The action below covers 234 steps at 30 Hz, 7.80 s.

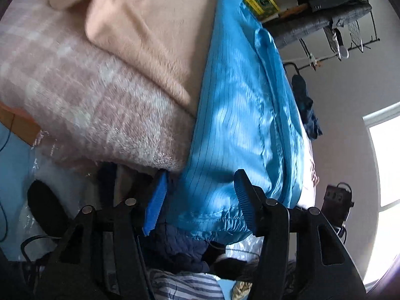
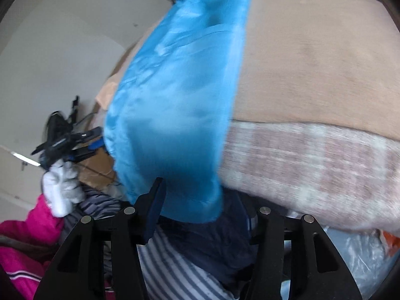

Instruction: Fold large clothes

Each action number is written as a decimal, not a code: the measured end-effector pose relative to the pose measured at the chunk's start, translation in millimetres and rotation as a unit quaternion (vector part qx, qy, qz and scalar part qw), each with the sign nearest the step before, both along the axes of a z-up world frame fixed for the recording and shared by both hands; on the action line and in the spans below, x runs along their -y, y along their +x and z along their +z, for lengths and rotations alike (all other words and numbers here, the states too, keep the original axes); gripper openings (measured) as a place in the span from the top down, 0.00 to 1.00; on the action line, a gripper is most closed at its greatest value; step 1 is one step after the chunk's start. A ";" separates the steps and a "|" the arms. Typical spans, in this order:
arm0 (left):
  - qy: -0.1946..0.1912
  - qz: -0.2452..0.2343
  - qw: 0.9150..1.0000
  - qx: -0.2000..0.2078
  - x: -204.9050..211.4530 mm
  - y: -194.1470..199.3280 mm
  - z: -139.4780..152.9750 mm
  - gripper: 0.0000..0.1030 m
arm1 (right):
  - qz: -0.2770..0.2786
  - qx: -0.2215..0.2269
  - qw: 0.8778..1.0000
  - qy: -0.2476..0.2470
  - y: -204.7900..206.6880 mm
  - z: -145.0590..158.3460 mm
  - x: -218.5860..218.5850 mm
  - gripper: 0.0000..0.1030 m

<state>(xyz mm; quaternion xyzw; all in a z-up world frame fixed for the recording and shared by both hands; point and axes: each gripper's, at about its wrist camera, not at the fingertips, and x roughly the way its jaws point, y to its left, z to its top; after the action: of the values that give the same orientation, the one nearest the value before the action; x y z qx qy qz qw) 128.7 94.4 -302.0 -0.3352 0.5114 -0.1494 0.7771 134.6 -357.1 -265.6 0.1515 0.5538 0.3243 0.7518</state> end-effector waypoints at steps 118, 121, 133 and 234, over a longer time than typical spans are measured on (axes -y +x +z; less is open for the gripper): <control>0.085 0.014 0.994 0.066 21.2 228.5 32.7 0.97 | -0.091 0.080 0.984 -0.134 164.9 45.2 -13.4 0.91; 0.105 0.013 0.990 0.088 23.7 222.3 47.9 0.95 | -0.091 0.104 0.981 -0.139 160.3 60.4 -12.6 0.91; 0.107 -0.096 0.983 0.112 82.0 223.9 55.8 0.95 | -0.056 0.188 0.975 -0.104 146.6 74.6 -44.9 0.91; 0.193 -0.142 0.954 0.180 59.5 494.5 134.8 0.41 | -0.087 0.181 0.977 -0.074 376.5 123.2 -1.1 0.53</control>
<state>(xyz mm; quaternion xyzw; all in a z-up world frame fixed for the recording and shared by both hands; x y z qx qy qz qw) 623.2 34.9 -167.2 -0.0704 0.4241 -0.2146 0.8770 511.0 -356.1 -142.4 0.0816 0.4158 0.2377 0.8740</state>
